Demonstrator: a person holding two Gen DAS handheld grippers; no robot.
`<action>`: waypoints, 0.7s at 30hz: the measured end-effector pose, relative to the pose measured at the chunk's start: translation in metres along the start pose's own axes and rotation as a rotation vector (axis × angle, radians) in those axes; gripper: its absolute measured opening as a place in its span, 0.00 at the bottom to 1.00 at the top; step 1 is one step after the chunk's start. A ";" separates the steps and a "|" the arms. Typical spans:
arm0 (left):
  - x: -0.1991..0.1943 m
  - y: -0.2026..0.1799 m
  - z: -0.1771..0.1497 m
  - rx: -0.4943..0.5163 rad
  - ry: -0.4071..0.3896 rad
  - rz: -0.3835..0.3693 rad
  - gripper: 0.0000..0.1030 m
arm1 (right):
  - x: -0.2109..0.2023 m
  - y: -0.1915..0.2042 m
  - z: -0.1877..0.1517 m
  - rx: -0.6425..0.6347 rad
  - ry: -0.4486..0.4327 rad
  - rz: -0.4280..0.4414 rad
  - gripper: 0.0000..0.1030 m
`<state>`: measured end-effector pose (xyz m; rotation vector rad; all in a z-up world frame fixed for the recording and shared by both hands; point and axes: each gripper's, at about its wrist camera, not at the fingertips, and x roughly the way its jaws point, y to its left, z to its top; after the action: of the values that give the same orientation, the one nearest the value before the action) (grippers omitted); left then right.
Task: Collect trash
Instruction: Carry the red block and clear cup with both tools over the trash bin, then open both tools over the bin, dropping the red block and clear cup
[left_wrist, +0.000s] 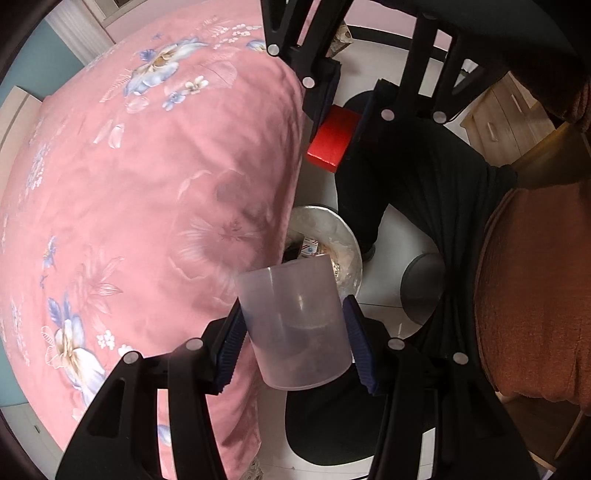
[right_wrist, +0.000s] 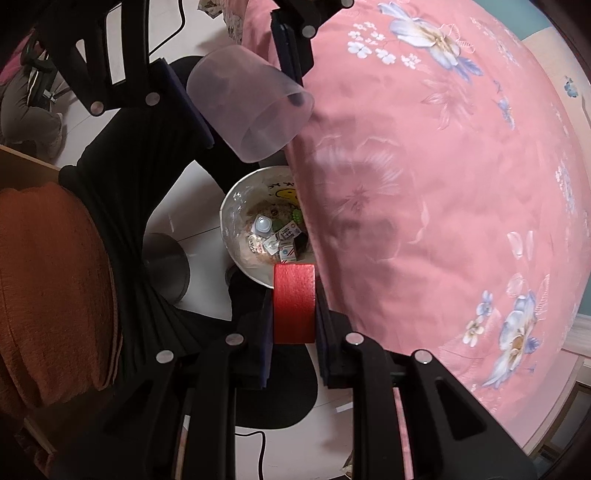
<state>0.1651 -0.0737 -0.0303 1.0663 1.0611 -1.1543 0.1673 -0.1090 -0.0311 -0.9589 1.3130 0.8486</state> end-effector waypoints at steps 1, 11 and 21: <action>0.003 0.000 -0.001 -0.001 0.001 -0.003 0.53 | 0.003 0.000 0.000 0.003 0.000 0.005 0.20; 0.042 -0.001 -0.009 -0.030 -0.012 -0.050 0.53 | 0.041 0.002 0.002 0.013 0.000 0.056 0.20; 0.078 0.003 -0.017 -0.047 -0.018 -0.093 0.53 | 0.076 -0.003 0.004 0.025 -0.006 0.098 0.20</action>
<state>0.1745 -0.0691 -0.1097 0.9770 1.1286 -1.2048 0.1779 -0.1086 -0.1069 -0.8778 1.3712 0.9072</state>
